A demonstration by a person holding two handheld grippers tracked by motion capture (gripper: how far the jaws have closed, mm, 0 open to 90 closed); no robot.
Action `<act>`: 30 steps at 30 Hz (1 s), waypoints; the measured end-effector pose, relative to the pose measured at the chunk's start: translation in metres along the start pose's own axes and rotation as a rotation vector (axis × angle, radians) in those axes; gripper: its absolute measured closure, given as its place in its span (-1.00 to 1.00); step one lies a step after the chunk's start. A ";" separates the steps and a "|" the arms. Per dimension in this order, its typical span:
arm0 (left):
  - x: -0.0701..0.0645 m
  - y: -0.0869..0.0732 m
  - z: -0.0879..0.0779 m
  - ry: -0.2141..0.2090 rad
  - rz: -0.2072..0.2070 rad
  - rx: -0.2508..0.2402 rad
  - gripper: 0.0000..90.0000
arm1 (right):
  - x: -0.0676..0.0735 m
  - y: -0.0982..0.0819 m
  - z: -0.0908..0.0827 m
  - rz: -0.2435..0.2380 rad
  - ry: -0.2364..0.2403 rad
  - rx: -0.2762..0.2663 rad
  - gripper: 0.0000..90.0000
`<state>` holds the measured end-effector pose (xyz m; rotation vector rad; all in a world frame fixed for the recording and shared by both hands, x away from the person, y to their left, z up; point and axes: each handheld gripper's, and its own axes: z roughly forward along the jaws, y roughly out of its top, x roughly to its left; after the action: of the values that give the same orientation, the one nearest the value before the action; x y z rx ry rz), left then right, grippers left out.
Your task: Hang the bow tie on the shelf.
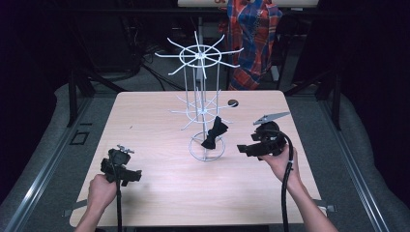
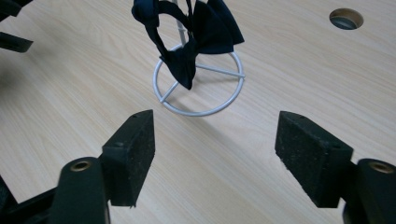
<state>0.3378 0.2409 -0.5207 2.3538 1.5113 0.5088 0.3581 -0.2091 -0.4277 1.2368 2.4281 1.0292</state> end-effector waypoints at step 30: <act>0.001 0.001 -0.001 -0.002 0.013 0.003 -0.63 | -0.012 -0.068 -0.016 -0.012 -0.048 0.152 -0.88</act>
<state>0.3386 0.2417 -0.5194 2.3672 1.4972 0.5074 0.3161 -0.2533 -0.4636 1.2766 2.5123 0.8148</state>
